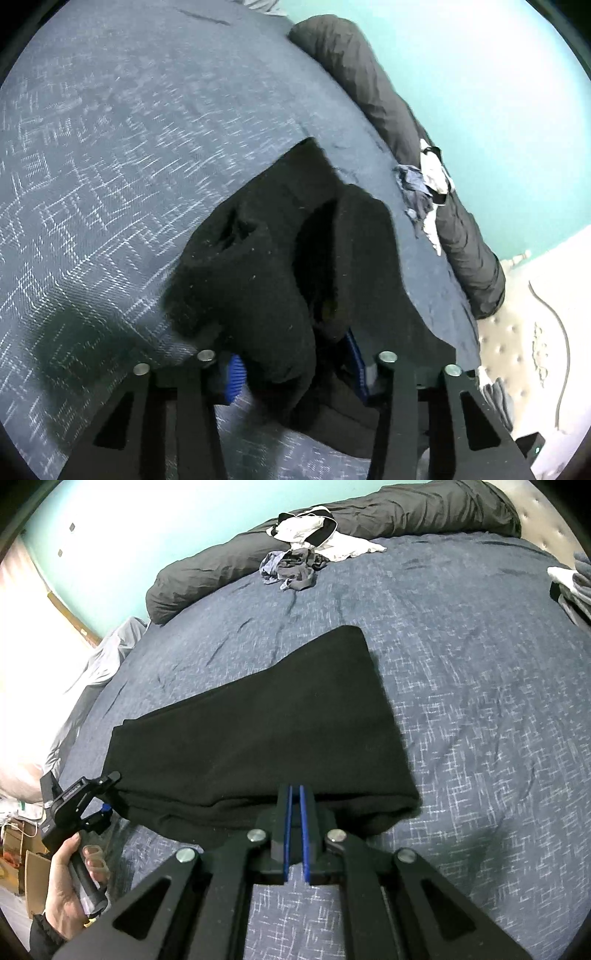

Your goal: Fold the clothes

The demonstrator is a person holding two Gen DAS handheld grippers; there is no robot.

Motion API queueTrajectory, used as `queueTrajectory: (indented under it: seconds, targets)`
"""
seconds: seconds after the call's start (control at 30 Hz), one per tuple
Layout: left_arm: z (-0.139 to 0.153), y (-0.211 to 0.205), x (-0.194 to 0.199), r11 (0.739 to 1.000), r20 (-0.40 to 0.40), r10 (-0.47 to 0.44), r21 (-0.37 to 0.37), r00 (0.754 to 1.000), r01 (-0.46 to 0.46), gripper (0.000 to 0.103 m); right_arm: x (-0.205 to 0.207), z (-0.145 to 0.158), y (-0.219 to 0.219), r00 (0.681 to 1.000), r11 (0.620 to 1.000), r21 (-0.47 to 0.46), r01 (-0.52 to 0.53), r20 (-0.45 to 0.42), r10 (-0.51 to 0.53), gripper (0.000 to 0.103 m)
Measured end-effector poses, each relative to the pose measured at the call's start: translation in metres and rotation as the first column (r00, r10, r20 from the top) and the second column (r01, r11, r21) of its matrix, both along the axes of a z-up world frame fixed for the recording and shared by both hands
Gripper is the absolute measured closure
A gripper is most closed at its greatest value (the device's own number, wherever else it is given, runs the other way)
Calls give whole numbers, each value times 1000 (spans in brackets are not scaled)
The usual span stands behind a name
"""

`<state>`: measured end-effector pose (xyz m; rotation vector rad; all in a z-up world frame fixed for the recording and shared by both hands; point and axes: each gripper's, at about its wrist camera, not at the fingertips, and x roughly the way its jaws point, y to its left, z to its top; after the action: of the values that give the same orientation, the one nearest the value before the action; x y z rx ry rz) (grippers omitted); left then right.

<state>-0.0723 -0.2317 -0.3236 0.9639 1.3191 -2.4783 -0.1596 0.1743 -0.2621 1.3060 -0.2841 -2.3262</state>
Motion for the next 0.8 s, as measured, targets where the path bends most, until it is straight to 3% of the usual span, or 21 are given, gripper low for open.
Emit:
queueTrajectory:
  seconds: [0.1, 0.27, 0.4, 0.8]
  targets:
    - [11, 4, -4, 998, -34, -36, -45, 999, 35, 62, 0, -1, 0, 1000, 1000, -7, 0, 4, 0, 99]
    - [-5, -8, -5, 1000, 7, -9, 14, 1000, 9, 62, 0, 5, 2, 1000, 1000, -8, -3, -9, 3, 99]
    - [-6, -6, -3, 1000, -5, -14, 22, 1000, 14, 66, -2, 6, 6, 1000, 1000, -14, 10, -10, -10, 99]
    - [75, 32, -16, 989, -153, -127, -96, 980, 113, 74, 3, 22, 23, 1000, 999, -47, 7, -31, -8, 99]
